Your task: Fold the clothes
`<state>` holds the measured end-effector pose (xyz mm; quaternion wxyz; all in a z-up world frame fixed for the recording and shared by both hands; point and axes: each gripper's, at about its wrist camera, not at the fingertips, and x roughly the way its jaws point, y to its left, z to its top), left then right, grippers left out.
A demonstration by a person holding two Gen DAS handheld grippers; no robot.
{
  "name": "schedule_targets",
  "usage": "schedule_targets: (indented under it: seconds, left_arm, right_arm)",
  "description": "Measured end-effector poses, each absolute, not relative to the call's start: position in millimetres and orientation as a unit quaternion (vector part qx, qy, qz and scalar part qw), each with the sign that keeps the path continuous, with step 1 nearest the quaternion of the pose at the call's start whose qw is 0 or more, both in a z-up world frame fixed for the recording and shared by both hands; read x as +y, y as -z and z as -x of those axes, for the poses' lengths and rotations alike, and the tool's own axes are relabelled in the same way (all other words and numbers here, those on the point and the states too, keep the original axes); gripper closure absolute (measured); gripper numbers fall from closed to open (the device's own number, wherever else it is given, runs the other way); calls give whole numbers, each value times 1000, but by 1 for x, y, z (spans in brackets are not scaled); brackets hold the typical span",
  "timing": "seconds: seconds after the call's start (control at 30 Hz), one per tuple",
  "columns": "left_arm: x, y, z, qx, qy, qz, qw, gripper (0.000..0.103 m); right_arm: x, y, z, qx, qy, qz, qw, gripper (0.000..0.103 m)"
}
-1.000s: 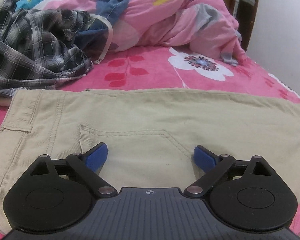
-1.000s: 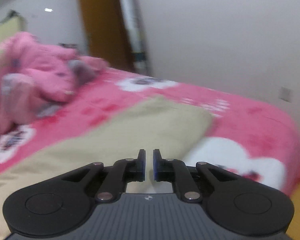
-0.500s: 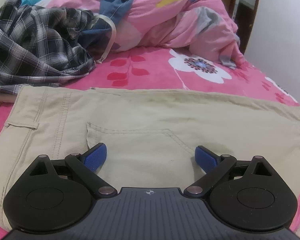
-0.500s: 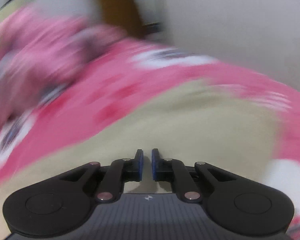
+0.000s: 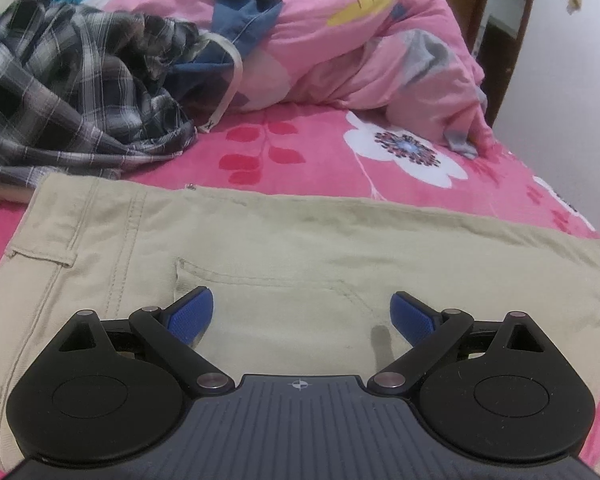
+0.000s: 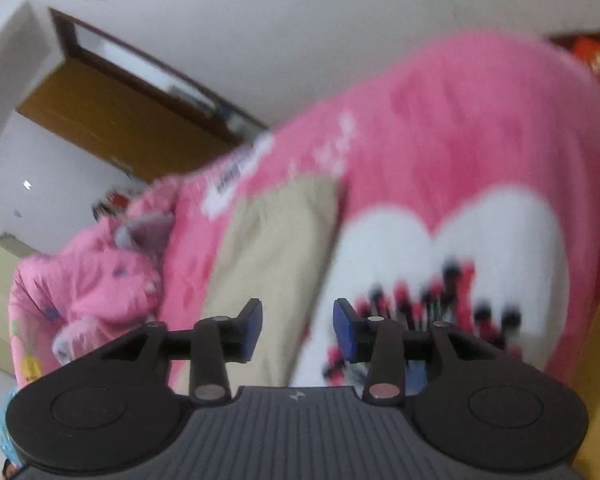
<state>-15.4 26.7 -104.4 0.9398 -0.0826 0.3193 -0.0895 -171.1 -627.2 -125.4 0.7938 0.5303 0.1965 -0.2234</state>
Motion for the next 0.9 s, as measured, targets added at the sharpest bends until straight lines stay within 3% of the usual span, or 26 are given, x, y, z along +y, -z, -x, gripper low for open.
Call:
schedule_targets:
  seconds: [0.7,0.77,0.9]
  left_arm:
    - [19,108,16,325,89,37,941,6]
    - [19,108,16,325,89,37,941,6]
    - [20,107,15,326,87,44,940,6]
  right_arm:
    - [-672,148,109,124,199,-578,782,65]
    - [-669,139,107,115,186,-576,788,84]
    - [-661,123,103,96,159,-570,800,92]
